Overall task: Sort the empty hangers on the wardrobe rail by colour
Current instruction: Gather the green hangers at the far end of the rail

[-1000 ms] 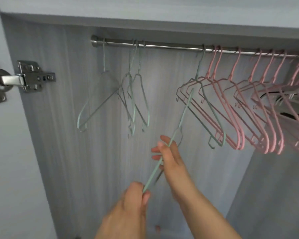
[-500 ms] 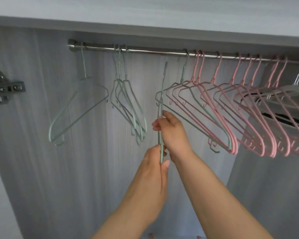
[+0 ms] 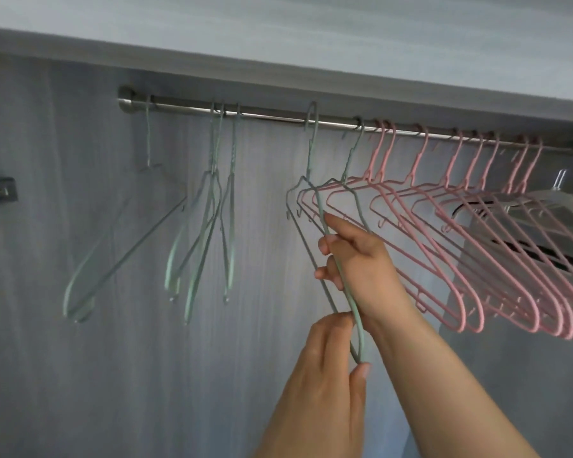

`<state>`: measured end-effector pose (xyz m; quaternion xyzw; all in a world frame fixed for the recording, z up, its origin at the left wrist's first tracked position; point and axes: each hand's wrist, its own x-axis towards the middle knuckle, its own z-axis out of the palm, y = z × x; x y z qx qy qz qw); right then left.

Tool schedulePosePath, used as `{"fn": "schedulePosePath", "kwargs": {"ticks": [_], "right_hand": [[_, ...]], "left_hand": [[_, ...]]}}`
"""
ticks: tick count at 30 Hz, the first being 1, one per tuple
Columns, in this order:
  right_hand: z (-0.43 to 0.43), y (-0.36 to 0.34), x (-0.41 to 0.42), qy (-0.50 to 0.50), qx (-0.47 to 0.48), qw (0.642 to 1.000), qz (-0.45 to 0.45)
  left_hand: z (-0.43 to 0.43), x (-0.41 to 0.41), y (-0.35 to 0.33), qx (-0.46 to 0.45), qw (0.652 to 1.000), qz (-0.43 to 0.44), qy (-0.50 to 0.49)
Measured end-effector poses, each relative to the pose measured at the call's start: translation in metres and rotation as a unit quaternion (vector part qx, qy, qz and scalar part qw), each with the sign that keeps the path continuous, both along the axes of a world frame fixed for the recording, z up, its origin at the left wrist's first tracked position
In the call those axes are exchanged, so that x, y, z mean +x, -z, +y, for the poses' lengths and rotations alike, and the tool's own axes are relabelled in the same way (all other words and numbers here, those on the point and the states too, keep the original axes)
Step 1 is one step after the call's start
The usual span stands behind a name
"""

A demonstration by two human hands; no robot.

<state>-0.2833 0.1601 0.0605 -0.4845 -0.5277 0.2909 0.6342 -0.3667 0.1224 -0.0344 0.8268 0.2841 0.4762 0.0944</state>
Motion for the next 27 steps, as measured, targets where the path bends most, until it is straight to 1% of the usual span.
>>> {"fn": "schedulePosePath", "kwargs": {"ticks": [3, 4, 6, 7, 8, 12, 14, 17, 19, 21, 22, 25, 27], "right_hand": [[0.006, -0.004, -0.006, 0.01, 0.019, 1.0, 0.0], [0.01, -0.007, -0.007, 0.015, 0.025, 1.0, 0.008], [0.02, -0.013, -0.007, 0.027, 0.033, 0.999, 0.027], [0.025, -0.016, -0.007, 0.033, 0.033, 0.998, 0.037], [0.03, -0.017, -0.006, 0.04, 0.03, 0.998, 0.048], [0.045, -0.014, -0.004, 0.053, 0.018, 0.995, 0.078], [0.049, -0.008, -0.004, 0.059, 0.014, 0.995, 0.075], [0.05, 0.001, -0.003, 0.075, 0.001, 0.996, 0.044], [0.047, 0.004, -0.004, 0.097, -0.015, 0.995, 0.01], [0.044, 0.007, -0.004, 0.117, -0.022, 0.993, -0.013], [0.04, 0.007, -0.005, 0.124, -0.022, 0.992, -0.019], [0.024, 0.006, -0.008, 0.14, -0.004, 0.988, -0.059], [0.006, 0.011, -0.011, 0.145, -0.001, 0.984, -0.106]], "left_hand": [[0.01, -0.007, 0.006, -0.012, 0.999, -0.032, 0.013], [0.013, -0.009, 0.007, -0.004, 0.998, -0.051, 0.021], [0.017, -0.016, 0.011, -0.02, 0.995, -0.083, 0.046], [0.019, -0.019, 0.013, -0.007, 0.995, -0.092, 0.041], [0.023, -0.022, 0.016, 0.002, 0.995, -0.097, 0.032], [0.034, -0.037, 0.027, -0.01, 0.994, -0.11, 0.026], [0.037, -0.043, 0.029, -0.031, 0.993, -0.114, 0.029], [0.039, -0.051, 0.029, -0.027, 0.993, -0.111, 0.017], [0.039, -0.059, 0.024, 0.006, 0.994, -0.107, -0.017], [0.036, -0.07, 0.016, 0.093, 0.984, -0.132, -0.073], [0.033, -0.078, 0.01, 0.135, 0.974, -0.153, -0.101], [0.03, -0.107, -0.021, 0.213, 0.933, -0.208, -0.201], [0.025, -0.126, -0.041, 0.225, 0.921, -0.192, -0.252]]}}
